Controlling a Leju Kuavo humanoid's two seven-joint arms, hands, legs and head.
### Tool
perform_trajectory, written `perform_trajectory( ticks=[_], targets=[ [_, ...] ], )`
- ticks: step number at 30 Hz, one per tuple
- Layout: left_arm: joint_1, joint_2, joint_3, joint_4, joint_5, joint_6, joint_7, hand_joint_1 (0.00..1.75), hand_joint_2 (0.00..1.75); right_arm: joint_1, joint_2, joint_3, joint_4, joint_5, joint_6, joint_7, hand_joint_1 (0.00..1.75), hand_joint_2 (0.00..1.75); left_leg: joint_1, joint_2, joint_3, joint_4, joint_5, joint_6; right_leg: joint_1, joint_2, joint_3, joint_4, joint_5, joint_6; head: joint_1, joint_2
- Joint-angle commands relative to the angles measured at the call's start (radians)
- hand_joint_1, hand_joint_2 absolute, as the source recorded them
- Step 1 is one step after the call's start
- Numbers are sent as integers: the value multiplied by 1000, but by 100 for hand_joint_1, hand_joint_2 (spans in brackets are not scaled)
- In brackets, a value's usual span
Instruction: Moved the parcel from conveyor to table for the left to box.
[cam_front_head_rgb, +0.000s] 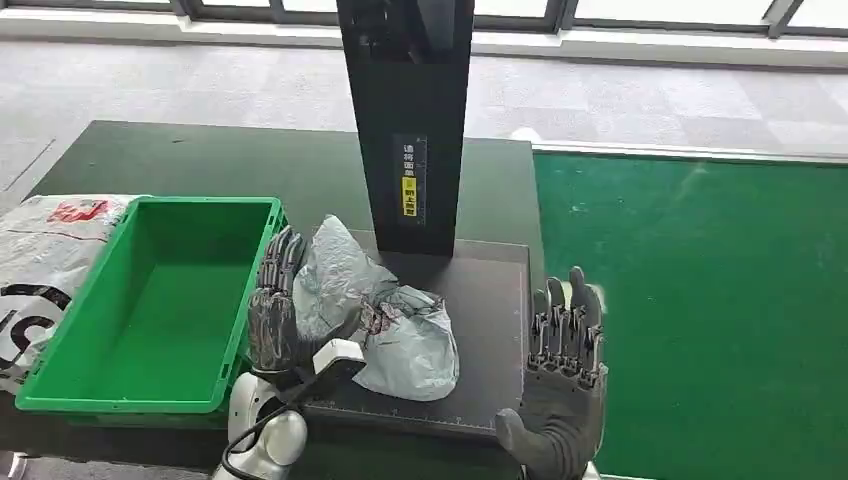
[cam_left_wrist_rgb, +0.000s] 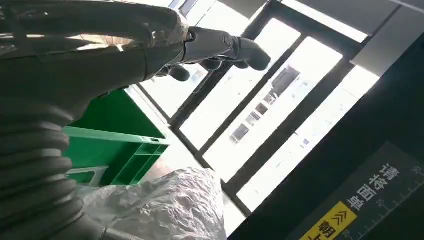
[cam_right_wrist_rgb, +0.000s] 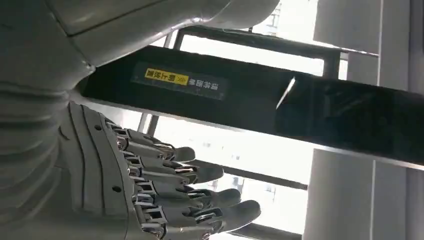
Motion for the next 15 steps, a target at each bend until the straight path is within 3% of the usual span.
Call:
perform_trajectory(
  ticks=[1, 7, 11, 15],
  targets=[
    [0, -31, 62, -7, -2, 2, 6, 0, 175, 0, -37, 32, -15, 0, 1, -2, 0, 175, 0, 1, 0, -1, 1, 0, -1, 1, 0, -1, 1, 1, 0, 0],
    [13, -40, 80, -42, -9, 2, -9, 0, 175, -5, -39, 34, -14, -5, 2, -2, 0, 175, -1, 1, 1, -2, 1, 0, -1, 1, 1, -2, 1, 1, 0, 0],
    [-24, -1, 37, 44, -218, -89, 158, 0, 175, -17, -49, 31, -7, -14, 16, -2, 0, 175, 0, 0, 1, -1, 1, 0, 0, 0, 2, -1, 1, 0, 0, 0],
    [-32, 21, -29, 59, -95, -136, 70, 0, 175, -44, -71, 53, 15, -46, 3, -2, 0, 175, -1, 0, 1, -2, 2, 0, -1, 0, 1, -2, 2, 1, 0, 0]
  ],
)
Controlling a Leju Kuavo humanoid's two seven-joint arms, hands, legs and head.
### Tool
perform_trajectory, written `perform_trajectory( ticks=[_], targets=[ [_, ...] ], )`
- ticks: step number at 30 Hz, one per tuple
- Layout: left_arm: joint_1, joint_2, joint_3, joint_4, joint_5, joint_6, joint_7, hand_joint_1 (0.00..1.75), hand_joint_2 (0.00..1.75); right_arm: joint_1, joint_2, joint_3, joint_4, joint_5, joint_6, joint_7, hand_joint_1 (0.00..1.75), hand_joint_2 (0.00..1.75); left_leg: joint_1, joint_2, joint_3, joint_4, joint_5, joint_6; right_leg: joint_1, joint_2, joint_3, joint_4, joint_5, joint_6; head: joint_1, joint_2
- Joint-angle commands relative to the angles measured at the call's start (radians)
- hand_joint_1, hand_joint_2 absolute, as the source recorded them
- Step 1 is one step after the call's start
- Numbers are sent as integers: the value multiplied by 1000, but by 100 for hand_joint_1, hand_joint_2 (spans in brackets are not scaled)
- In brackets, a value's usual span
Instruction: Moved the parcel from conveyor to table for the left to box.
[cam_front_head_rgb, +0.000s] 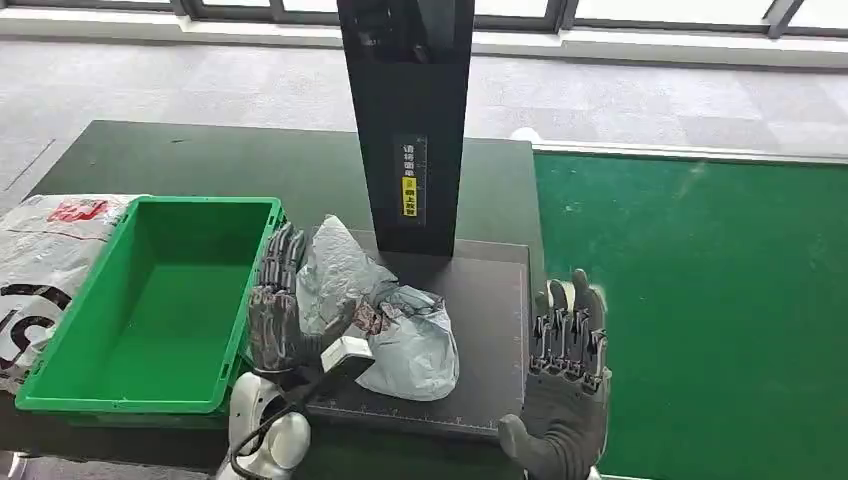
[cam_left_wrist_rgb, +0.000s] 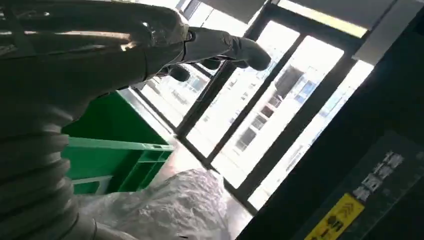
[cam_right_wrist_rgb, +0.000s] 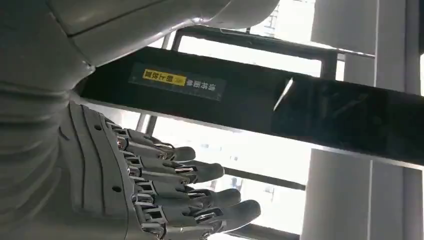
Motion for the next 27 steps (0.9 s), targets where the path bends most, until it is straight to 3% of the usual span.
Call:
perform_trajectory(
  ticks=[1, 3, 4, 9, 11, 19, 20, 21, 27],
  targets=[
    [-49, 42, -54, 101, 90, -105, -54, 0, 175, -61, -68, 56, 36, -44, -11, -2, 0, 175, 0, 1, 1, -3, 2, 0, 0, 1, 0, -3, 2, 1, 0, 0],
    [-49, 42, -54, 101, 90, -105, -54, 0, 175, -61, -68, 56, 36, -44, -11, -2, 0, 175, 0, 0, 0, -2, 1, 0, -1, 0, 0, -2, 1, 1, 0, 0],
    [-72, 61, -110, 135, 117, -234, -81, 0, 175, -74, -71, 65, 44, -53, -10, -2, 0, 175, -1, 0, 1, -3, 2, 0, -1, 0, 0, -3, 2, 1, 0, 0],
    [-72, 61, -110, 135, 117, -234, -81, 0, 175, -74, -71, 65, 44, -53, -10, -2, 0, 175, -1, -1, 1, -4, 2, 0, -1, -1, 0, -3, 2, 1, 0, 0],
    [-141, 70, -176, 230, 117, -328, -96, 0, 175, -95, -67, 67, 53, -59, -11, -2, 0, 175, 0, -1, 1, -3, 2, 0, 0, -1, 0, -2, 2, 1, 0, 0],
    [-249, 74, -258, 359, 96, -406, -98, 0, 175, -127, -54, 56, 69, -71, 11, -2, 0, 175, -1, -2, 1, -4, 4, 0, -1, -2, 0, -3, 3, 1, 0, 0],
    [-292, 96, -321, 438, 48, -526, -71, 0, 175, -134, -51, 48, 72, -80, 28, -2, 0, 175, 0, -1, 1, -2, 2, 0, 0, -1, 1, -2, 2, 0, 0, 0],
    [-331, 103, -362, 528, 7, -539, -56, 0, 175, -138, -49, 41, 70, -86, 35, -2, 0, 175, 0, -1, 1, -2, 3, 0, -1, 0, 1, -2, 2, 1, 0, 0],
    [-385, 132, -447, 668, -58, -612, -89, 0, 175, -154, -42, 18, 69, -108, 66, -2, 0, 175, -1, -1, 2, -4, 4, 0, -1, -1, 2, -3, 3, 0, 0, 0]
  ],
)
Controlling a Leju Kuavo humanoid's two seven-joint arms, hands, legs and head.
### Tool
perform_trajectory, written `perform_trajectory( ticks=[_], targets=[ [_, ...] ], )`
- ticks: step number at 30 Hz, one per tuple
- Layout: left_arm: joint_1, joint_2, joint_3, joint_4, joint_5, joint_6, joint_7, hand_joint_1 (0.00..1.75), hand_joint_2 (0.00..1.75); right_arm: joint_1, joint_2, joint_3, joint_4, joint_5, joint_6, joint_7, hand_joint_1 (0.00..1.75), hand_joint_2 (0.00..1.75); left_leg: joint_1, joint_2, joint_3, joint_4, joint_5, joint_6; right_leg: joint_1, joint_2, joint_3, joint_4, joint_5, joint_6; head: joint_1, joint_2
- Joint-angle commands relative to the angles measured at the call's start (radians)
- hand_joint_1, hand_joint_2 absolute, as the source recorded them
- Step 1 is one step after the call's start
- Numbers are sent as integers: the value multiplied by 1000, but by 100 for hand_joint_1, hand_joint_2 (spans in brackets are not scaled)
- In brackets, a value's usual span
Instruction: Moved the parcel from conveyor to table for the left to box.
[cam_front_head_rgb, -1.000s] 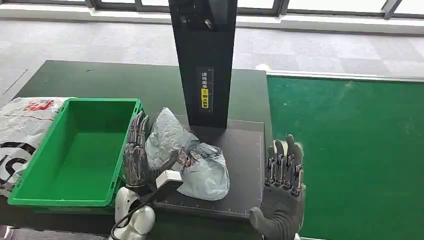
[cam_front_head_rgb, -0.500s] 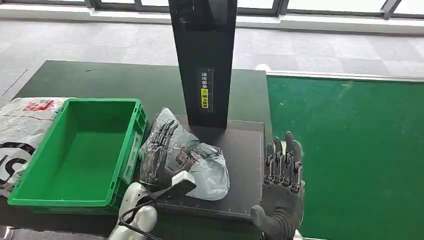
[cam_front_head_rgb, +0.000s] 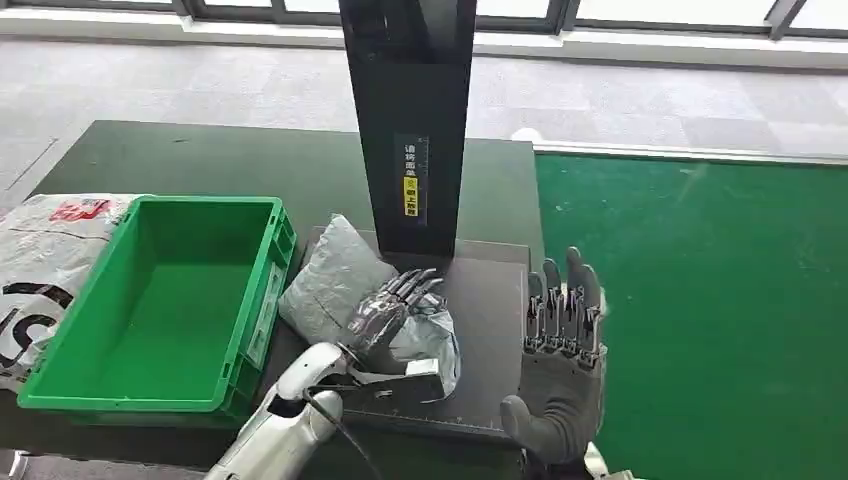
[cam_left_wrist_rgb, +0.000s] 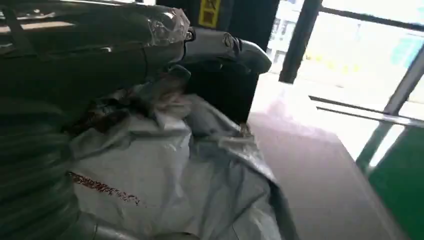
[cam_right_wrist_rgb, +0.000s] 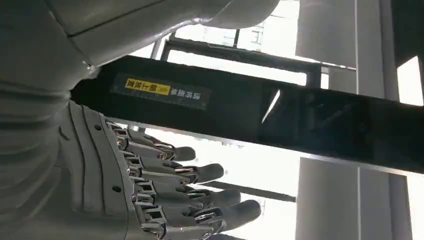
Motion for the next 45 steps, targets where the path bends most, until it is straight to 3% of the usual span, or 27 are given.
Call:
perform_trajectory(
  ticks=[1, 8, 14, 15, 17, 18, 20, 21, 22, 23, 25, 29, 32, 34, 42, 44, 45],
  targets=[
    [-129, 82, -202, 311, -55, -83, -26, 0, 175, -51, -11, -11, 51, -25, 29, -3, 0, 175, 0, 1, 2, -2, 1, 0, 0, 2, 1, -2, 1, 0, 0, 0],
    [-153, 115, -285, 399, -113, -202, -13, 0, 175, -90, 10, -33, 88, -41, 63, -3, 0, 175, -1, 3, 5, -6, 4, -1, -1, 3, 4, -4, 4, 1, 0, 0],
    [-119, 151, -303, 467, -172, -168, 132, 0, 175, -102, 26, -32, 107, -28, 57, -3, 0, 175, -1, 8, 12, -8, 4, -1, -1, 7, 10, -4, 6, 0, 0, 0],
    [-109, 162, -301, 462, -178, -143, 145, 175, 175, -97, 26, -31, 104, -24, 53, -3, 0, 175, -1, 4, 7, -4, -1, 0, 0, 3, 14, -1, 1, 0, 0, 0],
    [-99, 172, -296, 448, -184, -120, 158, 175, 175, -84, 23, -31, 100, -18, 42, -3, 0, 175, -2, 7, 2, -6, 1, -2, 0, 6, 6, -1, 2, -1, 0, 0],
    [-95, 180, -278, 436, -171, -109, 163, 175, 175, -74, 18, -29, 95, -16, 35, -3, 0, 175, -2, 0, 11, 2, -10, -3, 0, -1, 19, 5, -8, -1, 0, 0],
    [-98, 182, -275, 432, -170, -107, 164, 175, 175, -73, 17, -28, 95, -16, 34, -3, 0, 175, -2, 1, -2, 6, -13, 0, 0, -1, 3, 13, -10, -1, 0, 0],
    [-98, 182, -275, 432, -170, -107, 164, 175, 175, -73, 17, -28, 95, -16, 34, -3, 0, 175, 0, -3, 7, 6, -14, -1, 1, -4, 9, 10, -12, -2, 0, 0],
    [-94, 183, -252, 409, -160, -82, 182, 175, 175, -65, 13, -25, 93, -14, 28, -3, 0, 175, 0, 0, -3, 5, -10, -1, 0, -2, -2, 12, -6, 0, 0, 0],
    [-91, 183, -241, 397, -154, -71, 191, 175, 175, -62, 10, -24, 92, -15, 26, -3, 0, 175, 1, 0, 6, 1, -7, 0, 1, -3, 7, 6, -5, -6, 0, 0],
    [-78, 186, -231, 376, -166, -48, 237, 175, 175, -58, 6, -22, 90, -18, 24, -3, 0, 175, 0, 4, 0, -7, 6, -8, 0, 2, -2, 1, 4, -7, 0, 0],
    [-78, 186, -231, 376, -166, -48, 237, 175, 175, -58, 6, -22, 90, -18, 24, -3, 0, 175, 1, 6, 22, -10, 5, -8, 1, 5, 11, -3, 3, -8, 0, 0],
    [-78, 186, -231, 376, -166, -48, 237, 175, 175, -58, 6, -22, 90, -18, 24, -3, 0, 175, 0, 8, 20, -12, 4, -9, 1, 8, 8, -2, 5, -8, 0, 0],
    [-78, 186, -231, 376, -166, -48, 237, 175, 175, -58, 6, -22, 90, -18, 24, -3, 0, 175, 1, 9, 10, -10, 1, -10, 1, 8, 6, 1, 1, -10, 0, 0],
    [10, 170, -168, 279, -218, 7, 355, 175, 175, -43, -2, -15, 65, -7, 5, -3, 0, 175, 1, 8, 27, -9, -8, -10, 1, 8, 22, 0, -8, -12, 0, 0],
    [32, 164, -143, 233, -243, 53, 371, 175, 175, -42, -1, -17, 54, -1, -1, -3, 0, 175, 1, 9, 33, -11, -8, -10, 1, 8, 22, -1, -8, -12, 0, 0],
    [63, 153, -107, 133, -250, 214, 337, 175, 175, -35, -2, -18, 47, 3, -2, -3, 0, 175, 1, 11, 35, -12, -8, -10, 1, 10, 22, -2, -7, -12, 0, 0]
  ],
)
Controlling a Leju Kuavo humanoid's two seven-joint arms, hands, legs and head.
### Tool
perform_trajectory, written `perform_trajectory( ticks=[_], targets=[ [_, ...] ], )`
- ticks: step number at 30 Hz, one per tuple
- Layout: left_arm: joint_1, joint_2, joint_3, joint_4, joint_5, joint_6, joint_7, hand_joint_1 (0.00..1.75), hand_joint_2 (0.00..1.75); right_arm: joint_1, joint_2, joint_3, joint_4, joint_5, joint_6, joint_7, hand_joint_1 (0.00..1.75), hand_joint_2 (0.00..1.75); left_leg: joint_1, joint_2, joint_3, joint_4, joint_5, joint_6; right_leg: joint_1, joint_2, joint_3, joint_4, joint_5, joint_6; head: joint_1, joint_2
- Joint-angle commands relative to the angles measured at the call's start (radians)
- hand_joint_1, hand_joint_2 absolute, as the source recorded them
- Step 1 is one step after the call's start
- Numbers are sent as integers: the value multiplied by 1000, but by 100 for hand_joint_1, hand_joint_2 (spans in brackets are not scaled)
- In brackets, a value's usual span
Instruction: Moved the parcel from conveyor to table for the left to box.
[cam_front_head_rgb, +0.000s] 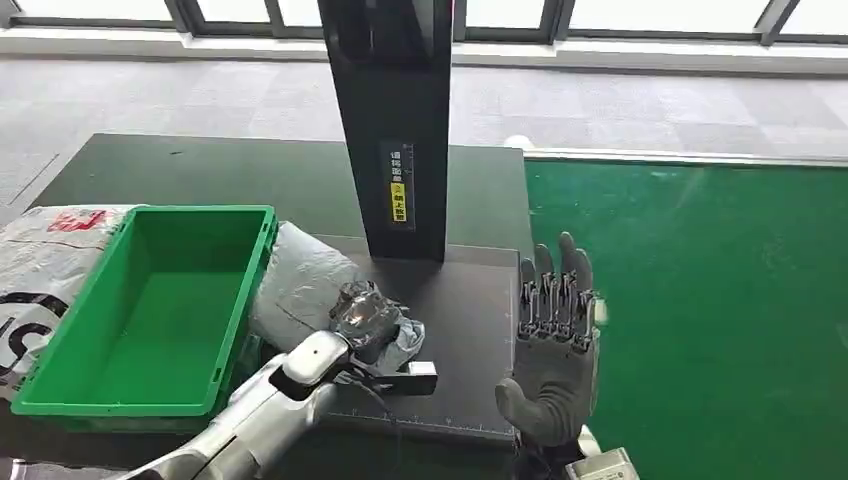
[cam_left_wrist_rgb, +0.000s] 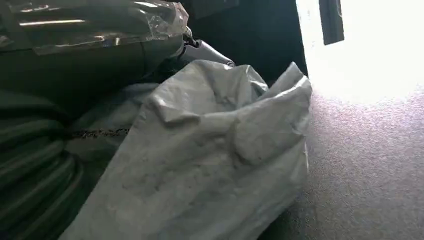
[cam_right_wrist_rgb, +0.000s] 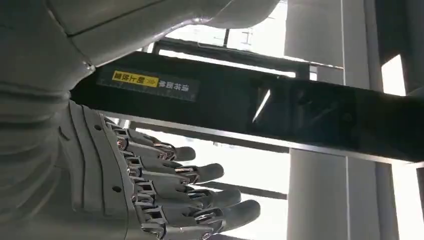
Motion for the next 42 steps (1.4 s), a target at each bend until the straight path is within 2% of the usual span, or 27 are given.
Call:
perform_trajectory(
  ticks=[1, 2, 3, 4, 6, 11, 13, 20, 42],
  targets=[
    [197, 18, 99, -178, -62, 235, 13, 175, 175, 3, -29, -4, 10, 14, -18, -3, 0, 175, 0, 3, -4, -2, 1, 0, 0, 4, -5, -1, 2, 1, 0, 0],
    [208, 15, 107, -258, -72, 173, 30, 175, 175, 10, -28, -6, 4, 17, -16, -3, 0, 175, -1, 5, -8, -3, 3, 0, -1, 5, -11, -1, 4, 1, 0, 0],
    [208, 15, 107, -258, -72, 173, 30, 175, 175, 10, -28, -6, 4, 17, -16, -3, 0, 175, 0, 4, -7, -1, 1, -1, -1, 4, -8, 0, 2, 1, 0, 0],
    [208, 15, 107, -258, -72, 173, 30, 175, 175, 10, -28, -6, 4, 17, -16, -3, 0, 175, -1, 4, -10, -2, 3, -1, -1, 5, -13, -1, 3, 1, 0, 0],
    [208, 15, 107, -258, -72, 173, 30, 175, 175, 10, -28, -6, 4, 17, -16, -3, 0, 175, 0, 2, -4, 0, 0, -1, 0, 2, -7, 0, 0, 1, 0, 0],
    [208, 15, 107, -258, -72, 173, 30, 175, 175, 10, -28, -6, 4, 17, -16, -3, 0, 175, -1, 2, -11, -3, 1, -1, -1, 3, -13, -2, 2, 2, 0, 0],
    [208, 15, 107, -258, -72, 173, 30, 175, 175, 10, -28, -6, 4, 17, -16, -3, 0, 175, 0, 1, -8, -1, -1, -1, -1, 2, -9, -1, -1, 1, 0, 0],
    [208, 15, 107, -258, -72, 173, 30, 175, 175, 10, -28, -6, 4, 17, -16, -3, 0, 175, -1, 1, -13, -3, 1, -2, -2, 2, -15, -2, 1, 1, 0, 0],
    [208, 15, 107, -258, -72, 173, 30, 175, 175, 10, -28, -6, 4, 17, -16, -3, 0, 175, -1, 1, -13, -2, 1, -2, -1, 1, -14, -1, 1, 1, 0, 0]
  ],
)
